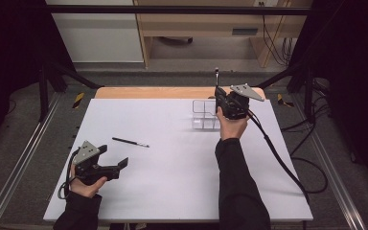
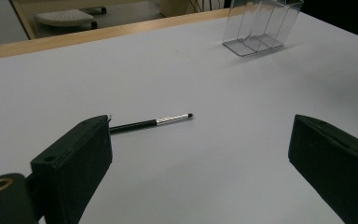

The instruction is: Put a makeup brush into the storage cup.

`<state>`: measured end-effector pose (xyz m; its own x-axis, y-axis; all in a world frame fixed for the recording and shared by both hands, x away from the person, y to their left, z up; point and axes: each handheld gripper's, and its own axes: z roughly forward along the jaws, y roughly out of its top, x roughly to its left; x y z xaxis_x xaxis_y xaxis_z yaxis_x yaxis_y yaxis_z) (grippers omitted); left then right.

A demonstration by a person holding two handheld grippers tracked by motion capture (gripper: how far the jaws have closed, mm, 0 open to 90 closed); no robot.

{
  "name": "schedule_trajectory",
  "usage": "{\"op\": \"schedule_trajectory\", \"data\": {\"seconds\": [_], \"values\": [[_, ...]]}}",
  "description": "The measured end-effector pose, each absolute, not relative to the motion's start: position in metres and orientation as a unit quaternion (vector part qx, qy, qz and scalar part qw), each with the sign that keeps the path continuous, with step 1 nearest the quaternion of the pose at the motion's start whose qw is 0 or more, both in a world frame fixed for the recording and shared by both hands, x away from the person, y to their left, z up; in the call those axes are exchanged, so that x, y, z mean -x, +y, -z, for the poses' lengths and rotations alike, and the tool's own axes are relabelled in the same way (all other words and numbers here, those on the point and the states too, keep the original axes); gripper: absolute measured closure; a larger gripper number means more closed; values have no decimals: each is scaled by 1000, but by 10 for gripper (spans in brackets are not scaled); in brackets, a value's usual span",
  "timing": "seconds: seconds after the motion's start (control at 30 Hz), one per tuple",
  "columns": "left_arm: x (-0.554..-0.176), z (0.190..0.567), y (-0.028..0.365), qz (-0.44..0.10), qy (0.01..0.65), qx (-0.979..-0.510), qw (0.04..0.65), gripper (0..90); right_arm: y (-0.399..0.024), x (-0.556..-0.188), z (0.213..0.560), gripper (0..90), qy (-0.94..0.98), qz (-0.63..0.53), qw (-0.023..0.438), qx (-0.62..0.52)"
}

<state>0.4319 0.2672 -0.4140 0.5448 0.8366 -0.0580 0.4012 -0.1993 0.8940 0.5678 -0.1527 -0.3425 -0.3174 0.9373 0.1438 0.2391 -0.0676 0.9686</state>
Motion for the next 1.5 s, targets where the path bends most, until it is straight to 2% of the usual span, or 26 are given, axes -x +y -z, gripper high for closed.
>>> {"op": "schedule_trajectory", "data": {"seconds": [1.5], "values": [[-432, 415, 267, -226, 417, -741, 476, 53, -150, -620, 373, 843, 599, -532, 327, -501]]}}
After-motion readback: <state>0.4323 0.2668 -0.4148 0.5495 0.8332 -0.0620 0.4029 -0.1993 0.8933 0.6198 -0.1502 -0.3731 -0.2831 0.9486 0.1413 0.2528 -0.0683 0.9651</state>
